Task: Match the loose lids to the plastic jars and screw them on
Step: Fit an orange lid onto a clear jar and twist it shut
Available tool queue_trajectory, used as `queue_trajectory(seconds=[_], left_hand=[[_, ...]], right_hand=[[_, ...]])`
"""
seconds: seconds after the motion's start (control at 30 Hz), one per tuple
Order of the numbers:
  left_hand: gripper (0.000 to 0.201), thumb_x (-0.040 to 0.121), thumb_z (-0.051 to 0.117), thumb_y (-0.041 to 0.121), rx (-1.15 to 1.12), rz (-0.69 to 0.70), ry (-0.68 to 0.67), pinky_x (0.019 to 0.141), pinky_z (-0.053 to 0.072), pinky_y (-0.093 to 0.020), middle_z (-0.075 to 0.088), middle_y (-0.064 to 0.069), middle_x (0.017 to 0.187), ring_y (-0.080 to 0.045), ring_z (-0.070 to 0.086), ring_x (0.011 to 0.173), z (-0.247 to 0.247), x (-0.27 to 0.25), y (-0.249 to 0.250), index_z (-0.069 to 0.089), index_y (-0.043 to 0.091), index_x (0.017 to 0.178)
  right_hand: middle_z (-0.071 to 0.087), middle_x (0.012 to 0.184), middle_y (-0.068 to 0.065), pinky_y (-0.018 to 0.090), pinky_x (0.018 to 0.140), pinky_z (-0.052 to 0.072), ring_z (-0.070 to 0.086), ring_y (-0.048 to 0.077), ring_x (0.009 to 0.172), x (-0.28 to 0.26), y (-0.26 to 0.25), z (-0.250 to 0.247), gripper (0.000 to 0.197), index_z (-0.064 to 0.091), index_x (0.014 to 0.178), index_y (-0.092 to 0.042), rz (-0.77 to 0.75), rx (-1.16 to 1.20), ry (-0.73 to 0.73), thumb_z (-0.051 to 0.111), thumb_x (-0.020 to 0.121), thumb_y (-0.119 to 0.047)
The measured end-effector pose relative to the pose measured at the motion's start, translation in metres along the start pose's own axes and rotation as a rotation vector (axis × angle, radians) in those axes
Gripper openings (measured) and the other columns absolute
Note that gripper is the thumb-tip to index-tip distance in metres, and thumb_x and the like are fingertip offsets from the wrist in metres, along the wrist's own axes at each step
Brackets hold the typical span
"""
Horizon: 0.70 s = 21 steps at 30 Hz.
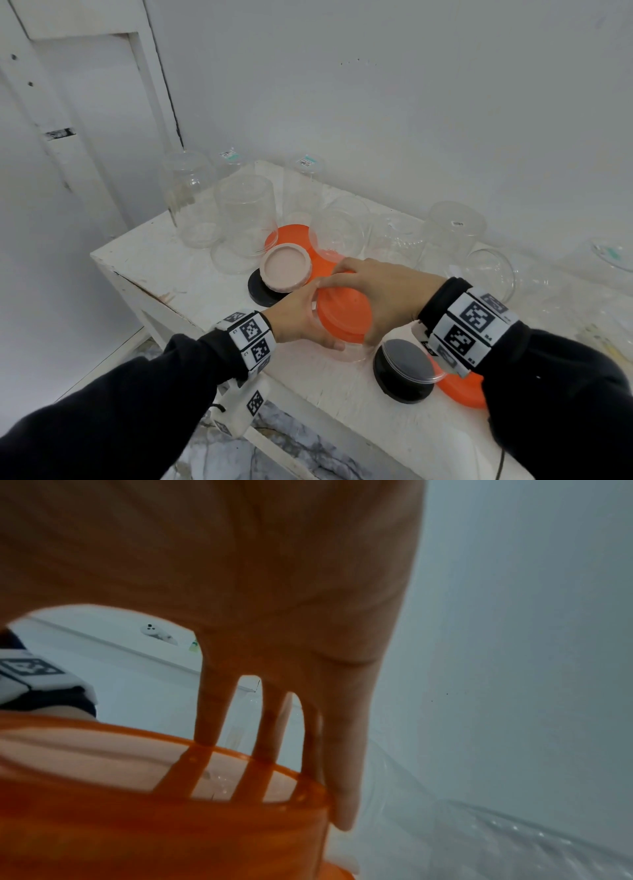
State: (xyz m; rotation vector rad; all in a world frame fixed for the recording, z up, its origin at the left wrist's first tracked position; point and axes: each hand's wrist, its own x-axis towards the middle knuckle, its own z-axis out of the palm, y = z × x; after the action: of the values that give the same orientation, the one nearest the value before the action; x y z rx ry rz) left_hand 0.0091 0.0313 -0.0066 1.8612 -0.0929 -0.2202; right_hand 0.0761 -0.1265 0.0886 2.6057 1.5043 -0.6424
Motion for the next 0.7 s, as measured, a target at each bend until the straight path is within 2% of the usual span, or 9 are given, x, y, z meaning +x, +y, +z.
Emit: queue_trajectory(seconds=[0.13, 0.27, 0.33, 0.5, 0.63, 0.7], left_hand=[[0.094, 0.038, 0.084, 0.041, 0.024, -0.005, 0.022, 0.098, 0.04, -0.02, 0.049, 0.018, 0.123, 0.004, 0.047, 0.115, 0.0009, 0.0003, -0.0009, 0.037, 0.039, 0.119], [0.092, 0.039, 0.086, 0.04, 0.03, -0.014, -0.002, 0.101, 0.041, -0.024, 0.049, 0.017, 0.125, 0.001, 0.048, 0.118, -0.0011, 0.0014, -0.0016, 0.038, 0.042, 0.118], [0.092, 0.038, 0.085, 0.04, 0.036, -0.015, -0.001, 0.102, 0.042, -0.026, 0.049, 0.017, 0.124, 0.0, 0.048, 0.117, -0.002, 0.0017, -0.0021, 0.039, 0.04, 0.117], [0.089, 0.04, 0.084, 0.041, 0.032, -0.003, -0.015, 0.094, 0.042, -0.016, 0.047, 0.023, 0.12, 0.013, 0.046, 0.111, -0.0021, 0.001, 0.0002, 0.039, 0.042, 0.117], [0.098, 0.04, 0.085, 0.041, 0.042, 0.008, 0.0, 0.099, 0.041, -0.019, 0.048, 0.019, 0.125, 0.006, 0.046, 0.116, -0.0019, 0.0012, -0.0011, 0.037, 0.035, 0.125], [0.095, 0.039, 0.084, 0.042, 0.053, 0.008, 0.012, 0.096, 0.04, -0.015, 0.048, 0.02, 0.124, 0.008, 0.046, 0.115, -0.001, 0.0013, -0.0006, 0.037, 0.039, 0.122]], right_hand=[[0.031, 0.132, -0.012, 0.037, 0.085, 0.048, 0.04, 0.016, 0.111, -0.0011, -0.0008, 0.0031, 0.099, 0.023, 0.138, -0.048, -0.011, -0.034, 0.029, 0.08, 0.058, -0.036], [0.029, 0.129, -0.014, 0.032, 0.075, 0.048, 0.035, 0.014, 0.111, -0.0033, -0.002, 0.004, 0.1, 0.025, 0.138, -0.045, -0.043, -0.074, 0.062, 0.081, 0.056, -0.032], [0.027, 0.13, -0.015, 0.034, 0.075, 0.05, 0.033, 0.014, 0.112, -0.0042, -0.0027, 0.0044, 0.1, 0.026, 0.136, -0.046, -0.06, -0.091, 0.068, 0.081, 0.055, -0.029], [0.027, 0.134, -0.014, 0.037, 0.082, 0.05, 0.034, 0.014, 0.117, -0.0016, -0.0012, 0.0013, 0.1, 0.025, 0.137, -0.046, -0.046, -0.048, 0.023, 0.081, 0.057, -0.028], [0.029, 0.13, -0.015, 0.035, 0.084, 0.048, 0.035, 0.013, 0.113, -0.0005, 0.0, 0.0001, 0.099, 0.025, 0.137, -0.047, -0.041, -0.029, 0.009, 0.082, 0.057, -0.031], [0.031, 0.127, -0.014, 0.034, 0.084, 0.048, 0.038, 0.013, 0.109, 0.0003, -0.0013, -0.0005, 0.098, 0.025, 0.137, -0.047, -0.021, -0.032, 0.017, 0.081, 0.057, -0.039]])
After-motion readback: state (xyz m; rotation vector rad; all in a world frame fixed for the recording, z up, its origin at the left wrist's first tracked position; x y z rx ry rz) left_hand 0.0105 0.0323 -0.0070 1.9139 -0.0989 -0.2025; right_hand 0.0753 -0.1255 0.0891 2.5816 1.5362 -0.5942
